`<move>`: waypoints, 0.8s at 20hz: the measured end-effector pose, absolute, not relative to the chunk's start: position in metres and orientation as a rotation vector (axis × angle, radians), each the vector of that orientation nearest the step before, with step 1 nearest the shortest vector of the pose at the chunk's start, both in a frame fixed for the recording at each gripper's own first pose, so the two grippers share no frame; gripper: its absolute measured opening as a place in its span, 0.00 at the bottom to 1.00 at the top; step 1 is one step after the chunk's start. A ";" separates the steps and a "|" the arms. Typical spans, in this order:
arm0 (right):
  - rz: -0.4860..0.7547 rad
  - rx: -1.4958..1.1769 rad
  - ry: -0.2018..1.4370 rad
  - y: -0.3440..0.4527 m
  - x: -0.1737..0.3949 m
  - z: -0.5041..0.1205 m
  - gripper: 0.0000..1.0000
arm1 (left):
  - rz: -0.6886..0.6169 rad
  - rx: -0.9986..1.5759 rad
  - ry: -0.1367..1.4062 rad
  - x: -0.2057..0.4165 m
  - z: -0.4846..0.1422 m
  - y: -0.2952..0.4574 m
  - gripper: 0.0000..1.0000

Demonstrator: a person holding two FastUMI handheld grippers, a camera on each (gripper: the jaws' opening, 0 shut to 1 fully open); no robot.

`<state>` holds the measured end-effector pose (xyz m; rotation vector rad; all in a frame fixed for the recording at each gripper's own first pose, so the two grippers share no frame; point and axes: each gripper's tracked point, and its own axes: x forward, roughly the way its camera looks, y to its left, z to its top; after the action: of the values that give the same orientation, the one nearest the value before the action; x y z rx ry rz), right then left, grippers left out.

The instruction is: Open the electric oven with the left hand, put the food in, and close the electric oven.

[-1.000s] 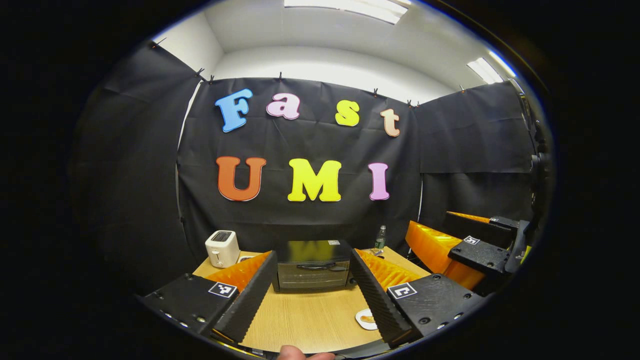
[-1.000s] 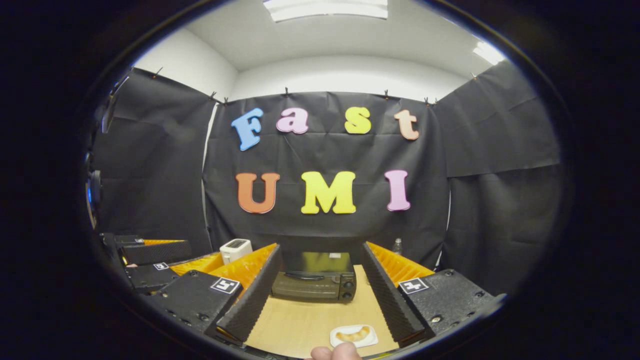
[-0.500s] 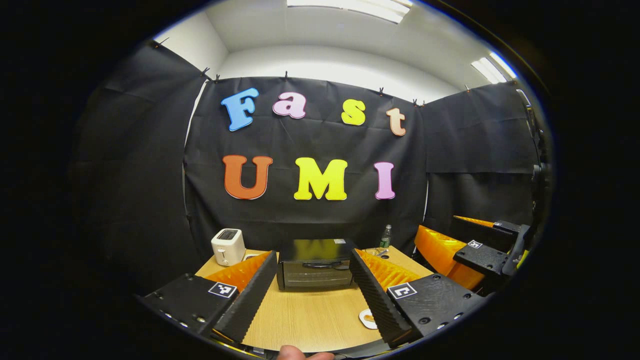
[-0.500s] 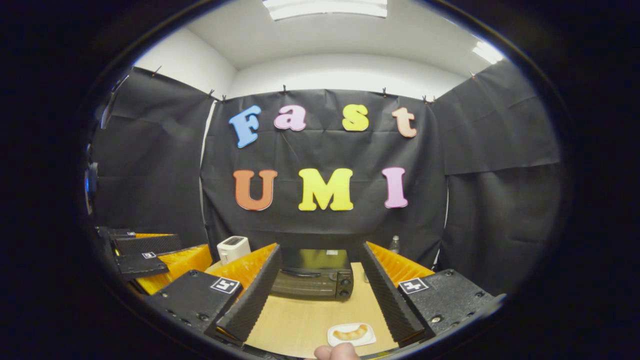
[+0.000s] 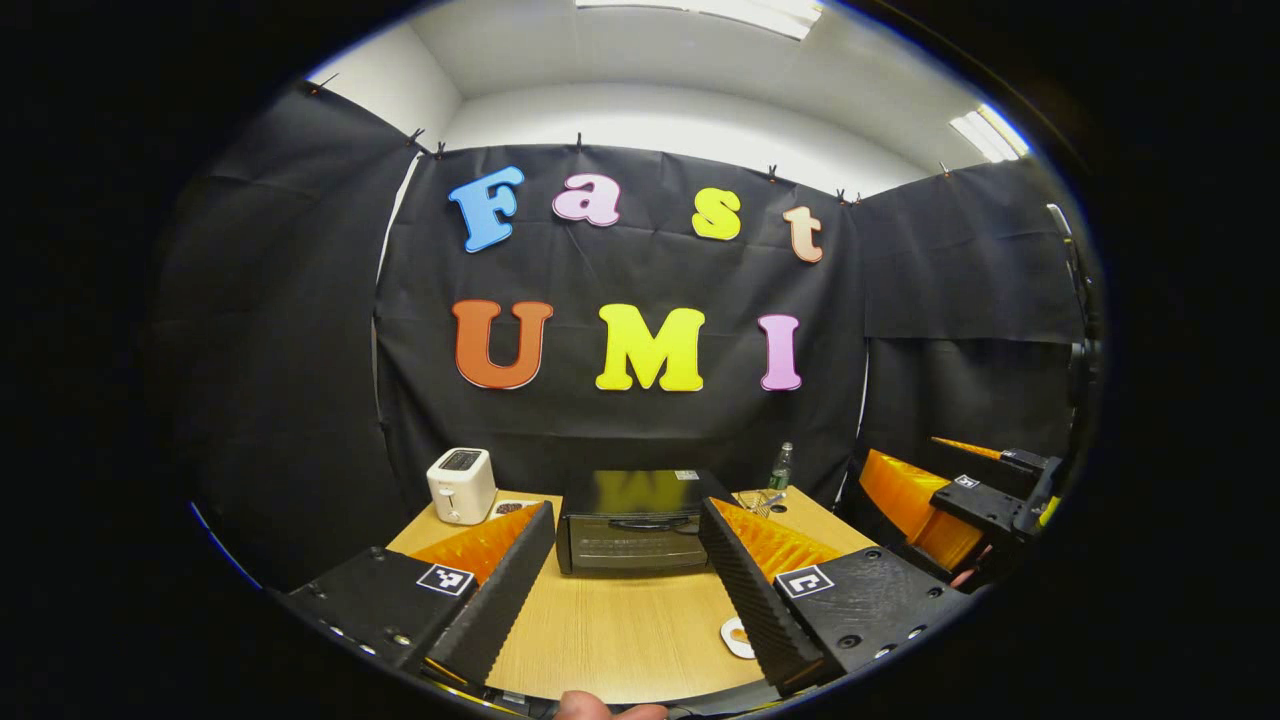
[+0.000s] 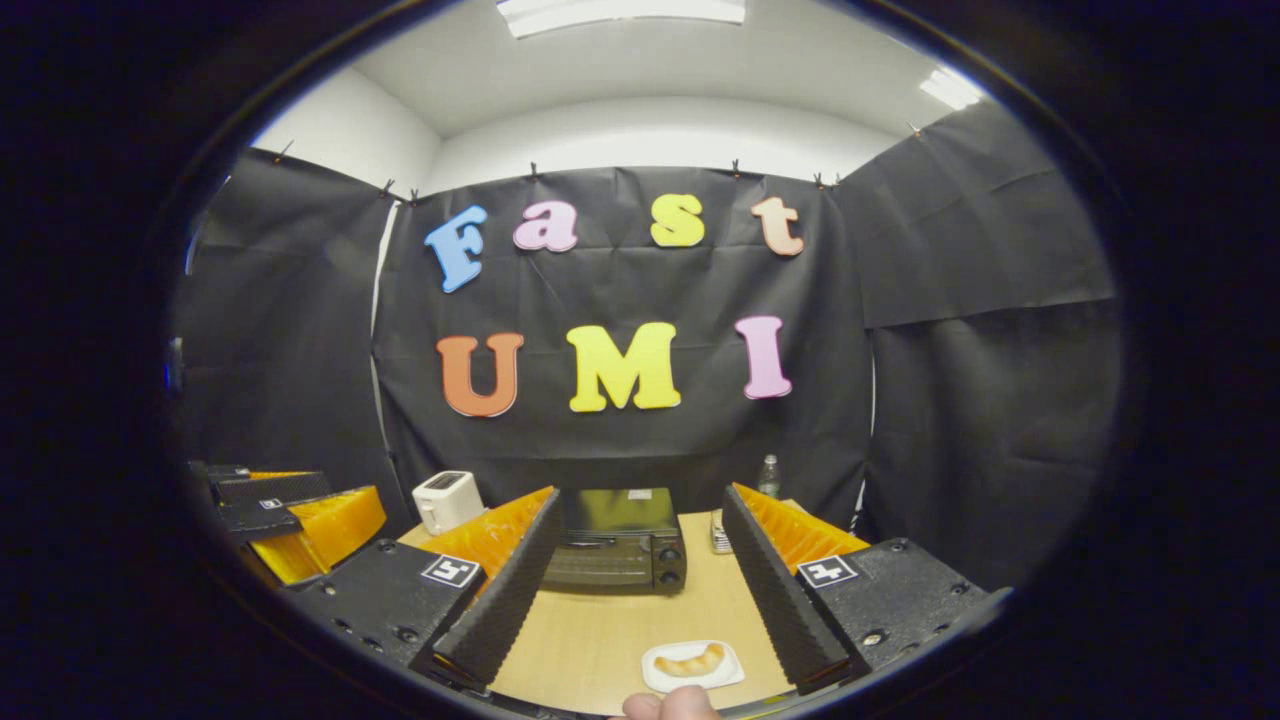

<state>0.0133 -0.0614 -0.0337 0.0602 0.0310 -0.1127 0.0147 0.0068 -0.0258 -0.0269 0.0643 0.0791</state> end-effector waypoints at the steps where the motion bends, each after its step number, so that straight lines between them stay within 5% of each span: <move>1: -0.122 0.063 0.030 -0.069 0.015 -0.035 1.00 | 0.075 -0.029 0.071 0.022 -0.028 0.004 0.94; 16: -0.346 0.080 0.166 -0.236 0.062 -0.102 1.00 | 0.037 -0.040 0.273 0.247 -0.143 -0.010 0.95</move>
<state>0.0624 -0.2359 -0.1025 0.0805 0.1659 -0.3457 0.2471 -0.0098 -0.1433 -0.0395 0.2735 0.0367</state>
